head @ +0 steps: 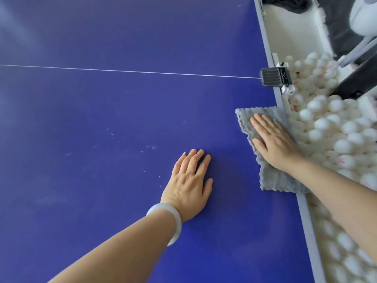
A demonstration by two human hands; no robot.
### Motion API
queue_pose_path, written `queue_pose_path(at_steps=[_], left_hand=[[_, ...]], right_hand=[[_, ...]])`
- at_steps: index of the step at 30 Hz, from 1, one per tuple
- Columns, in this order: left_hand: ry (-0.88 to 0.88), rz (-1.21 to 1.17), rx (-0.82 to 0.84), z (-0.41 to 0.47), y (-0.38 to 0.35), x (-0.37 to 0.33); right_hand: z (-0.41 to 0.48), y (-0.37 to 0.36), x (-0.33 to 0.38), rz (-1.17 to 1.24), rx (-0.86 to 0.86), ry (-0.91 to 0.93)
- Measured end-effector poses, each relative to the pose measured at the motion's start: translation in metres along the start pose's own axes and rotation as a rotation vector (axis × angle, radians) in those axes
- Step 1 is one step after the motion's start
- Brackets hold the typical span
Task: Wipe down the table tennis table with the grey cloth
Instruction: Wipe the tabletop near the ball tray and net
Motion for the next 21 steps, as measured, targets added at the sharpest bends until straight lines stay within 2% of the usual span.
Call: queue_pose_path(at_steps=[2, 4, 6, 8, 11, 12, 16, 21], left_hand=[[0.001, -0.001, 0.004, 0.0, -0.001, 0.001], [-0.002, 0.0, 0.001, 0.0, -0.002, 0.001], [-0.011, -0.014, -0.014, 0.0, -0.002, 0.0], [-0.011, -0.018, -0.034, -0.002, 0.0, -0.001], [-0.008, -0.011, -0.045, -0.002, 0.001, 0.0], [-0.003, -0.007, -0.033, -0.002, 0.001, 0.0], [0.032, -0.101, -0.008, -0.026, 0.009, -0.008], [0.068, -0.004, -0.043, -0.125, 0.017, 0.008]], right_hand=[[0.008, -0.001, -0.004, 0.029, 0.001, -0.263], [-0.003, -0.005, 0.031, 0.075, -0.042, -0.383], [-0.037, -0.013, 0.087, 0.069, -0.077, -0.322], [-0.087, -0.021, 0.136, 0.065, -0.082, -0.178], [-0.123, -0.025, 0.147, 0.054, -0.037, 0.024], [-0.12, -0.023, 0.137, 0.039, -0.041, 0.035], [-0.086, -0.017, 0.092, 0.041, -0.059, -0.247], [-0.075, -0.019, 0.081, 0.037, -0.013, -0.373]])
Point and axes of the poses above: each hand's wrist, its own z-axis towards the middle knuckle, its own y-axis out of the back of the hand, x = y × z, the point moved 7 cm from there along z, towards the middle knuckle, and after that the axes turned 1 degree about -x, right-handed, at the moved point
